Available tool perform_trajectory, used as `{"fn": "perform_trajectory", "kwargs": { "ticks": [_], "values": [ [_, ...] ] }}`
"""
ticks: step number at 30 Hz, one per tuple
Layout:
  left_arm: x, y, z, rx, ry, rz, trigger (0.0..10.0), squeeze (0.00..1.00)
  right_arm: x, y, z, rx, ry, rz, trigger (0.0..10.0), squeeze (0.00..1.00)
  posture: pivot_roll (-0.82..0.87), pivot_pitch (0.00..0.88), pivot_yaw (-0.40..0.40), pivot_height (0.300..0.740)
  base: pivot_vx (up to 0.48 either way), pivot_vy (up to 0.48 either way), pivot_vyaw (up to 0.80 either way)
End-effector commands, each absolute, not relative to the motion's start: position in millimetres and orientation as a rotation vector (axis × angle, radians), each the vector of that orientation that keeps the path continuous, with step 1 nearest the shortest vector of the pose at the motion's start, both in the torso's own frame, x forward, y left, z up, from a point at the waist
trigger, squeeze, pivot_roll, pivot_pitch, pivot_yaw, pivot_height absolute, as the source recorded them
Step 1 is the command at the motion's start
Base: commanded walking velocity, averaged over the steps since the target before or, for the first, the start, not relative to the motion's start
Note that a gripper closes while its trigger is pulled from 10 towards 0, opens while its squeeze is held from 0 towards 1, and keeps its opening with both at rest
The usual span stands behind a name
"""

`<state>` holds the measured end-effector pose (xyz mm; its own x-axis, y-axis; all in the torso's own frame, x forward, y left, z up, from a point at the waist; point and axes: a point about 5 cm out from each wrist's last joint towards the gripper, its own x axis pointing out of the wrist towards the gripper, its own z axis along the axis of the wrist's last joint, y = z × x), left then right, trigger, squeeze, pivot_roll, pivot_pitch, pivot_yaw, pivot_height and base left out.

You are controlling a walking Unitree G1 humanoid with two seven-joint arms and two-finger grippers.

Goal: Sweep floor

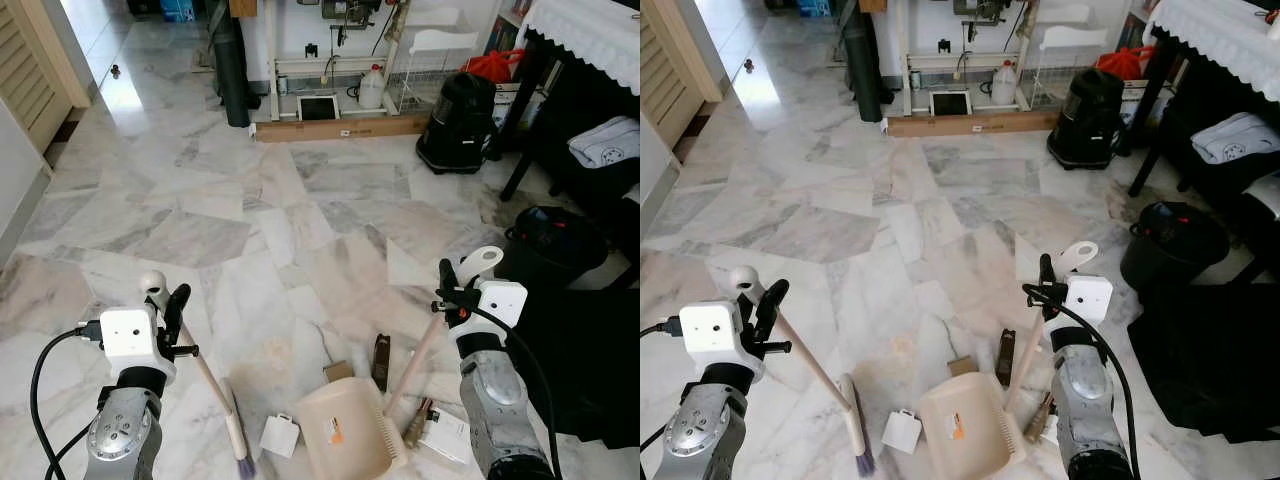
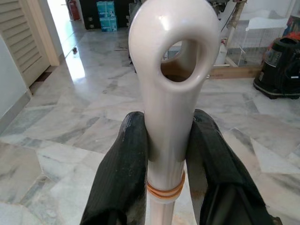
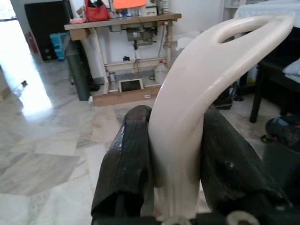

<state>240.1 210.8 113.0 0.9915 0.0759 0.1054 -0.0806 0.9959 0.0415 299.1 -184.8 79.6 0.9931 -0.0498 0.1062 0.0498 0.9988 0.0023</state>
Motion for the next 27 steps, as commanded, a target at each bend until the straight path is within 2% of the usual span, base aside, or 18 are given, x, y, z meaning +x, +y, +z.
{"fn": "perform_trajectory", "kwargs": {
  "ticks": [1, 15, 27],
  "values": [
    [243.1, 210.4, 119.5, 0.05, -0.128, 0.065, 10.0, 0.0, 298.5, -188.4, 83.7, -0.017, -0.137, -0.068, 10.0, 0.0, 0.01, 0.125, -0.001, 0.74, 0.0, 0.0, 0.0],
    [244.6, 206.1, 115.8, 0.045, -0.104, 0.015, 10.0, 0.0, 296.7, -183.6, 61.2, -0.002, 0.047, 0.029, 10.0, 0.0, 0.01, 0.121, -0.001, 0.74, 0.0, 0.0, 0.0],
    [247.3, 203.4, 115.1, 0.041, -0.101, -0.009, 10.0, 0.0, 292.0, -167.9, 53.2, 0.004, 0.159, 0.32, 10.0, 0.0, 0.0, 0.118, -0.006, 0.74, 0.0, 0.0, 0.0]
  ]
}}
